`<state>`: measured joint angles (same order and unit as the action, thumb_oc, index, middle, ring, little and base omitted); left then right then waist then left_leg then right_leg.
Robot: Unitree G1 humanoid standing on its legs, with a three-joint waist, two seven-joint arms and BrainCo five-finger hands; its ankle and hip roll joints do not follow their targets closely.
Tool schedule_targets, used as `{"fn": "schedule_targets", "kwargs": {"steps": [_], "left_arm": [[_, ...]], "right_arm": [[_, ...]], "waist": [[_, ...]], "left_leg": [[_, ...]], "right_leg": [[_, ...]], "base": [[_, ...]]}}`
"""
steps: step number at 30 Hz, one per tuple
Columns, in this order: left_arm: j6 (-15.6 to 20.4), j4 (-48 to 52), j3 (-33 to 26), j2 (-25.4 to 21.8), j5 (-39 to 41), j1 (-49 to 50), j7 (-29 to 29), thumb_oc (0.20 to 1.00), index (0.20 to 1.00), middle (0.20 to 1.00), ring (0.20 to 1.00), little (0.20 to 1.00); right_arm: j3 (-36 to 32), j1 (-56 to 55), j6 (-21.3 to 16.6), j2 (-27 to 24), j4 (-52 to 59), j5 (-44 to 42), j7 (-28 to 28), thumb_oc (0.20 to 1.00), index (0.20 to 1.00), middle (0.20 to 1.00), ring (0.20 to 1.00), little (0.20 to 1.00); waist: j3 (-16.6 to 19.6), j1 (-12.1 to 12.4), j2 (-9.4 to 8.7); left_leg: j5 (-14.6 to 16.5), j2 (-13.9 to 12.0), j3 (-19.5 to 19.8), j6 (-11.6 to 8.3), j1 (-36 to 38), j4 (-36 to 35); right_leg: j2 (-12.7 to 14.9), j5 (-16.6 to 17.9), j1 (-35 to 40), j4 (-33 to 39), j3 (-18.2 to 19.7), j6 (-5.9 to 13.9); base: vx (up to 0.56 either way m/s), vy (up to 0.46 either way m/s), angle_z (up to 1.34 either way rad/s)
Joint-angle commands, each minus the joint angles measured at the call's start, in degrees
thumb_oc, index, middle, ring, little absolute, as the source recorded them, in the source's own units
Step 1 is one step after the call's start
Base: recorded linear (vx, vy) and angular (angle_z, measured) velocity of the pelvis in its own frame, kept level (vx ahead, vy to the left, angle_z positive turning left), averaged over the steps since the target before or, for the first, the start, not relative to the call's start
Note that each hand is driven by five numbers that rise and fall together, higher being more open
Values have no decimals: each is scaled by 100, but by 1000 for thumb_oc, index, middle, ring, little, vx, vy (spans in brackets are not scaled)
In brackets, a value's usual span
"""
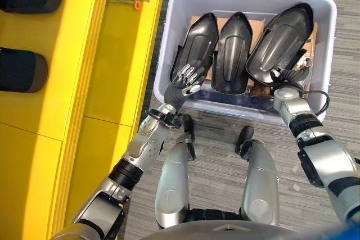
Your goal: Move parts from the plastic box to the shelf.
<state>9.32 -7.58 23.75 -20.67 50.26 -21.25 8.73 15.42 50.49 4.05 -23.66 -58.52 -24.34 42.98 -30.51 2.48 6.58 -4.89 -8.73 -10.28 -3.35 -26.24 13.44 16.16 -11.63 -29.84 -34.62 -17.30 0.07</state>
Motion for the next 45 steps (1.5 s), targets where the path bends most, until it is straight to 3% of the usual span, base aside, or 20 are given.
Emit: {"fn": "schedule_targets", "kwargs": {"steps": [1,2,3,4,6,14,22,27,32,35,37,41,45], "left_arm": [[162,426,126,-4,54,-116,40,1000,1000,1000,1000,1000],[156,438,136,-10,61,-123,3,1000,1000,1000,1000,1000],[156,441,144,-13,78,-128,-21,1000,1000,1000,1000,1000],[150,446,146,-9,85,-135,-36,1000,1000,1000,1000,1000],[228,395,186,11,53,-158,-6,1000,1000,1000,1000,1000],[377,394,320,-45,109,-143,-64,1000,1000,1000,1000,1000],[577,443,444,-108,-30,-61,-7,1000,1000,1000,1000,1000],[530,552,436,-132,-33,-5,44,1000,1000,1000,1000,1000],[552,551,462,-164,-8,63,171,1000,1000,1000,1000,1000],[600,557,446,-190,38,117,253,1000,1000,1000,1000,1000],[634,533,443,-203,33,124,266,1000,1000,1000,1000,1000],[762,505,307,-283,79,134,305,1000,1000,1000,1000,1000],[775,574,154,-312,-46,226,405,1000,1000,1000,1000,1000]], "right_arm": [[-169,-236,380,233,-590,-940,-829,1000,1000,1000,1000,1000],[-189,-205,423,209,-632,-880,-873,959,959,959,959,959],[-193,-181,476,183,-666,-707,-941,332,332,332,332,332],[-186,-160,529,165,-682,-516,-1022,200,200,200,200,200],[52,-16,883,58,-759,363,-1157,200,200,200,200,200],[454,290,1964,-332,-1249,912,-1469,200,200,200,200,200],[609,271,2166,-443,-1687,1187,-1808,200,200,200,200,200],[631,151,2191,-435,-1728,1361,-1727,200,200,200,200,200],[669,-19,1946,-415,-1709,1628,-1293,200,200,200,200,200],[586,-137,1217,-426,-1519,1483,-689,200,200,200,200,200],[575,-144,926,-415,-1366,1649,-306,200,200,200,200,200],[689,-344,296,-530,-442,2530,774,200,200,200,200,200],[717,-664,29,-664,393,2928,1421,200,200,200,200,200]], "waist": [[71,125,219],[71,131,227],[71,136,238],[71,139,246],[71,167,291],[71,285,445],[71,386,571],[71,391,600],[71,367,621],[71,311,604],[71,284,578],[71,97,389],[71,-65,201]], "left_leg": [[637,-173,-295,-50,-35,495],[645,-173,-288,-48,-67,520],[653,-168,-280,-48,-95,545],[657,-161,-274,-47,-110,557],[670,-163,-257,-33,-267,656],[696,-135,-149,9,-961,968],[747,-46,-4,91,-1547,1282],[786,-9,33,117,-1620,1389],[771,4,25,126,-1558,1345],[718,-14,-33,111,-1358,1169],[683,-32,-62,94,-1244,1058],[608,-123,-165,30,-877,757],[595,-207,-243,-5,-485,576]], "right_leg": [[222,118,1,-82,416,452],[231,108,-31,-113,419,451],[236,97,-56,-139,424,450],[238,91,-70,-153,426,448],[268,48,-238,-296,437,417],[386,-104,-921,-807,443,330],[463,-194,-1478,-1202,490,258],[477,-210,-1550,-1291,522,244],[444,-181,-1512,-1249,552,256],[353,-101,-1327,-1013,568,282],[298,-43,-1232,-871,570,299],[81,129,-892,-362,575,368],[-74,208,-523,-35,614,410]], "base": [[0,0,0],[0,0,0],[0,0,0],[22,32,4],[11,32,3],[-11,7,10],[-20,-7,12],[-7,-30,6],[-16,-29,1],[-32,-41,2],[-44,-40,-1],[-58,-41,-10],[-36,-43,-26]]}}
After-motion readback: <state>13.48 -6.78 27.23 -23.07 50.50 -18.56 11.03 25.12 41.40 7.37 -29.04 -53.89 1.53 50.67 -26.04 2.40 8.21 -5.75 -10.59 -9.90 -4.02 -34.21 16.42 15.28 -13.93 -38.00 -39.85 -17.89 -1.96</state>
